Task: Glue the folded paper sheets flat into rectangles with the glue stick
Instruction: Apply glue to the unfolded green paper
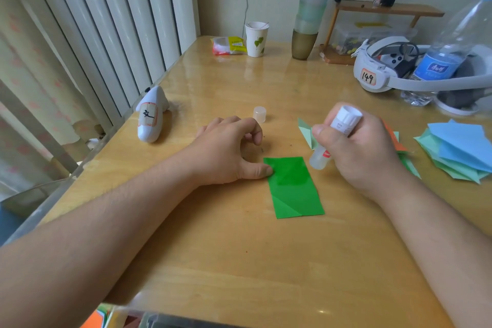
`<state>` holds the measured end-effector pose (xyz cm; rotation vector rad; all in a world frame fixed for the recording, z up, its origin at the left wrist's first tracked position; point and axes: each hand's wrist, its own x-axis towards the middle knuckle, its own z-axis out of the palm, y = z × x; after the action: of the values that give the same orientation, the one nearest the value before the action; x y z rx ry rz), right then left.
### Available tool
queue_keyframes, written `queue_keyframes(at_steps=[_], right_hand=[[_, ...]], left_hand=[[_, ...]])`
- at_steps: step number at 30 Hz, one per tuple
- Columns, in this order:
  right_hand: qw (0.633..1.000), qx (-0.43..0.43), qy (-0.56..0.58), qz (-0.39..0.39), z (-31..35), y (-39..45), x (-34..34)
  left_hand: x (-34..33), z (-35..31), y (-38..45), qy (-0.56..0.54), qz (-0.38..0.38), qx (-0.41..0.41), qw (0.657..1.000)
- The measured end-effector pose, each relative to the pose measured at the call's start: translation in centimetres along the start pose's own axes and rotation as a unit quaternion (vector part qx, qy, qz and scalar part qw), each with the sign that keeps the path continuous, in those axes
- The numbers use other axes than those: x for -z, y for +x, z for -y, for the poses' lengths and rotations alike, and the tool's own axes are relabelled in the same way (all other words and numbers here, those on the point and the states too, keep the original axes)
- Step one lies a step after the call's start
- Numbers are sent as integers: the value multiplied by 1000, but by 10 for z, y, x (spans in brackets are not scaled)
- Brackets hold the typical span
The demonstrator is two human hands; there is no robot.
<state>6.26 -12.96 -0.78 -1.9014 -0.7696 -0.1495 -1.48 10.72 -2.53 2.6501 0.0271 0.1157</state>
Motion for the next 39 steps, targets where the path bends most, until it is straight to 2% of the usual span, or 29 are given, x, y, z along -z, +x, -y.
queue_keyframes(at_steps=[2,7,12,18,35,39], right_hand=[[1000,10,15,18,4,-2,-8],[992,19,-13,126,10,-9,-28],[983,19,-49,177,12,-12,-35],[977,20,-91,191,13,-10,-28],[974,-19,-98,204,-2,-6,6],[983,-8,-109,145,-3,-4,6]], left_hand=[[0,0,0,0,2,1,1000],[-1,-1,-1,-2,-6,4,1000],[0,-1,-2,-2,6,-1,1000],[0,-2,-2,-2,-1,2,1000],[1,-2,-1,11,0,-2,1000],[2,-2,-1,8,4,-1,1000]])
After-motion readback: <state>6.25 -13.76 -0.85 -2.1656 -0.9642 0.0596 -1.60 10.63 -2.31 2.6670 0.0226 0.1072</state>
